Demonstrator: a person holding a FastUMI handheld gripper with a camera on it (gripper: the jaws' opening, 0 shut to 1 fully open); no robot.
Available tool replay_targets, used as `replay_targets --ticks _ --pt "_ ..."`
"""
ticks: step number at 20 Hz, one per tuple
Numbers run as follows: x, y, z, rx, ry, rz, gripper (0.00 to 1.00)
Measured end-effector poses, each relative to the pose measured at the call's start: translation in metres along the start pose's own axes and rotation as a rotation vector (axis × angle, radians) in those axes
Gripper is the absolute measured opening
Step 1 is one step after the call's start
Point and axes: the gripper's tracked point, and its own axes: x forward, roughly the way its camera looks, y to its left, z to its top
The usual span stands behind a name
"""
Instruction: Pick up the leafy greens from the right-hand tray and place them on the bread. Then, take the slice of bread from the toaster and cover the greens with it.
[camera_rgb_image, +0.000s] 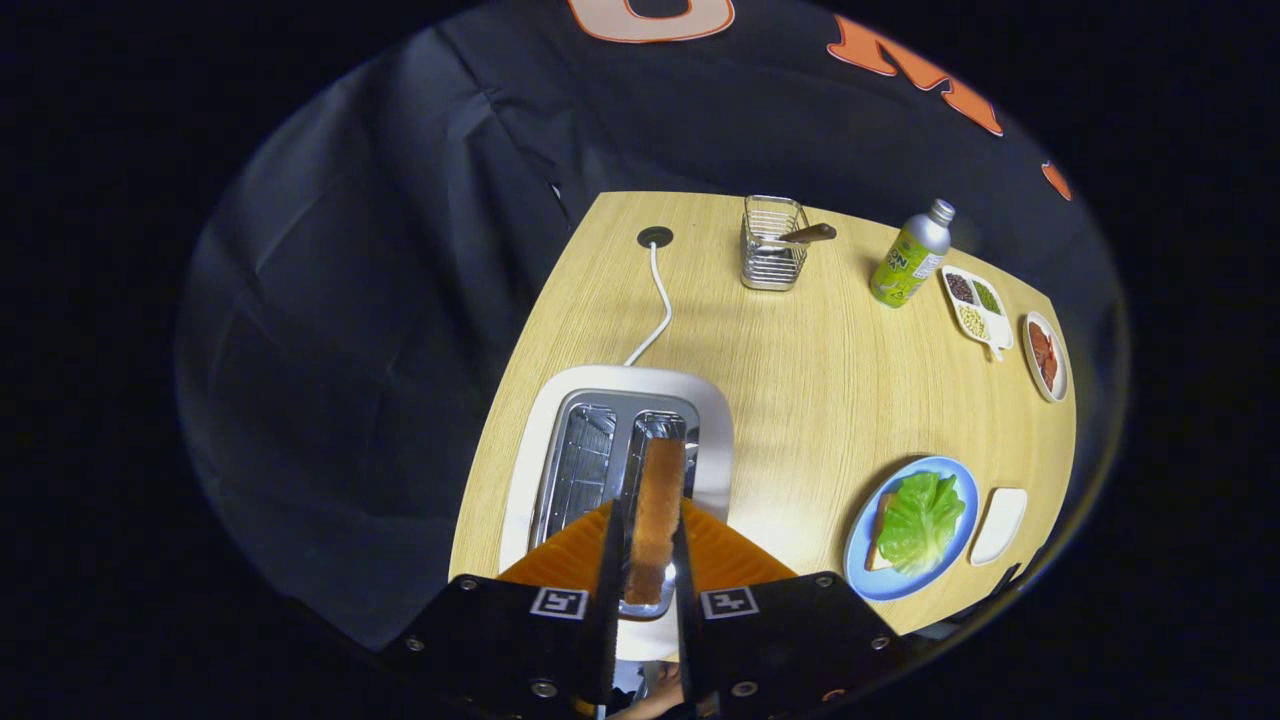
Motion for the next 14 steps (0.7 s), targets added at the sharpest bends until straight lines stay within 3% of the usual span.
replay_targets --ticks 2,7,14 --pt "0.002 -0.001 -0.002 0.016 0.015 -0.016 0.21" --pt "0.001 -0.003 0.001 0.009 0.017 -0.02 0.17" --pt "-0.028 -0.001 0.012 0.0 -0.059 0.081 0.1"
